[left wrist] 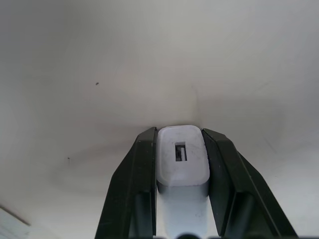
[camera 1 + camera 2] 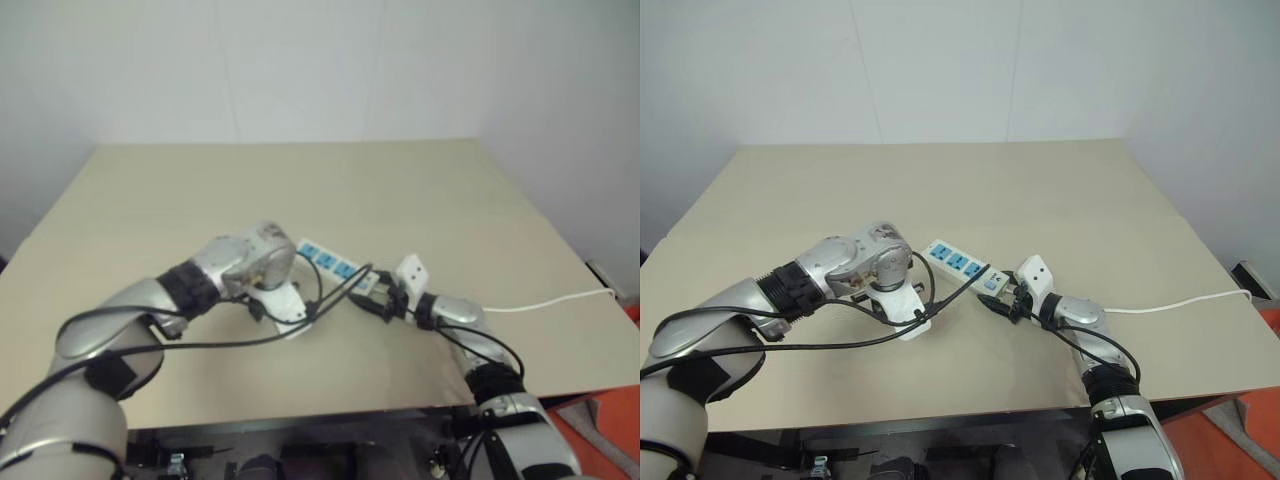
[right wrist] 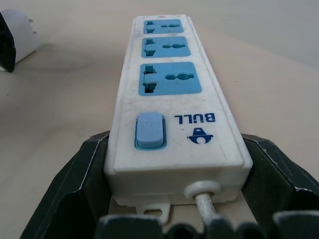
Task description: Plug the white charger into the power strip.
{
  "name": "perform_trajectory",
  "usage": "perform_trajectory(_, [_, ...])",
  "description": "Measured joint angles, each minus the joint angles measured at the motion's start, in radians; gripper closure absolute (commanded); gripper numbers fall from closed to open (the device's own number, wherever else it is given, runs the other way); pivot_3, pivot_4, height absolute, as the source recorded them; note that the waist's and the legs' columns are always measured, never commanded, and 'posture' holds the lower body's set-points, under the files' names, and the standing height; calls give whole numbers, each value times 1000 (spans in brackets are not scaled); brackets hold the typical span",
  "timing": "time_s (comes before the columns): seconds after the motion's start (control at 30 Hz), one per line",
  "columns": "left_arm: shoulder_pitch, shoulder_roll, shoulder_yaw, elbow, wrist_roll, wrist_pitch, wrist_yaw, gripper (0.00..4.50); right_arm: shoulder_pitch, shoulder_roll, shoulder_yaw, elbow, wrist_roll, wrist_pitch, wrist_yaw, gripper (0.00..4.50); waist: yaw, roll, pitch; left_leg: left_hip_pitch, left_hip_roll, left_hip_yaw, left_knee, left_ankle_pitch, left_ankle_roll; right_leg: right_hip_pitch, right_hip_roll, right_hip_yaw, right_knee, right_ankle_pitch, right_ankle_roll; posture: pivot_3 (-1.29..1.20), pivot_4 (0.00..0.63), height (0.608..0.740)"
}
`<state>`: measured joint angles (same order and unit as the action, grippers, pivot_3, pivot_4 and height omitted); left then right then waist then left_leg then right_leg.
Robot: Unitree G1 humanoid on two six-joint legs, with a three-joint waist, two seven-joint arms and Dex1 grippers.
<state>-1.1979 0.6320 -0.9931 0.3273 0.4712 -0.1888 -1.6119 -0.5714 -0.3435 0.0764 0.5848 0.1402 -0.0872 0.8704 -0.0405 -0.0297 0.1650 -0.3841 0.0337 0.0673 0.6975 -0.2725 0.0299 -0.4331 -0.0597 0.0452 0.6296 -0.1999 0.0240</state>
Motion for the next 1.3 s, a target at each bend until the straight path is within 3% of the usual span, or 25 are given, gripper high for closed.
perform_trajectory(0.17, [0, -46, 123, -42, -102, 65, 0, 3474, -1, -7, -1, 3, 0, -10, 11, 1087, 0, 0, 0, 0, 0, 0, 0, 0, 0, 0, 0, 0, 0, 0, 0, 0, 150, 740])
perform_trajectory(0.4, [-22, -114, 532, 27, -450, 248, 38, 3474, -10, -44, 4, 35, 1, -95, 124, 1087, -4, 0, 0, -2, 0, -3, 0, 0, 0, -2, 0, 0, -1, 0, 0, 0, 150, 740])
perform_trajectory(0.57, [76, -171, 809, 93, -698, 440, 136, 3474, -72, -56, 36, 110, 10, -158, 316, 1087, -15, 0, 0, -2, 0, -3, -1, 0, 0, -3, 0, 0, -1, 0, 0, 0, 150, 740])
perform_trajectory(0.63, [151, -171, 857, 85, -754, 502, 152, 3474, -79, -56, 51, 115, 18, -176, 394, 1087, -20, 0, 0, -2, 1, -4, -1, 0, 0, -4, 0, 0, 1, 0, 0, 0, 150, 740])
perform_trajectory(0.93, [381, -149, 899, -46, -865, 635, 189, 3474, -119, -19, 100, 150, -2, -225, 482, 1087, -20, 0, 0, -5, 0, -4, 0, 0, -1, -5, -1, -1, 2, 0, 0, 0, 150, 740])
perform_trajectory(1.3, [422, -145, 896, -61, -865, 562, 169, 3474, -119, -11, 107, 191, -1, -284, 492, 1087, -15, 0, 0, -4, 0, -3, -1, 0, -1, -4, -1, -1, 1, 0, 0, 0, 150, 740])
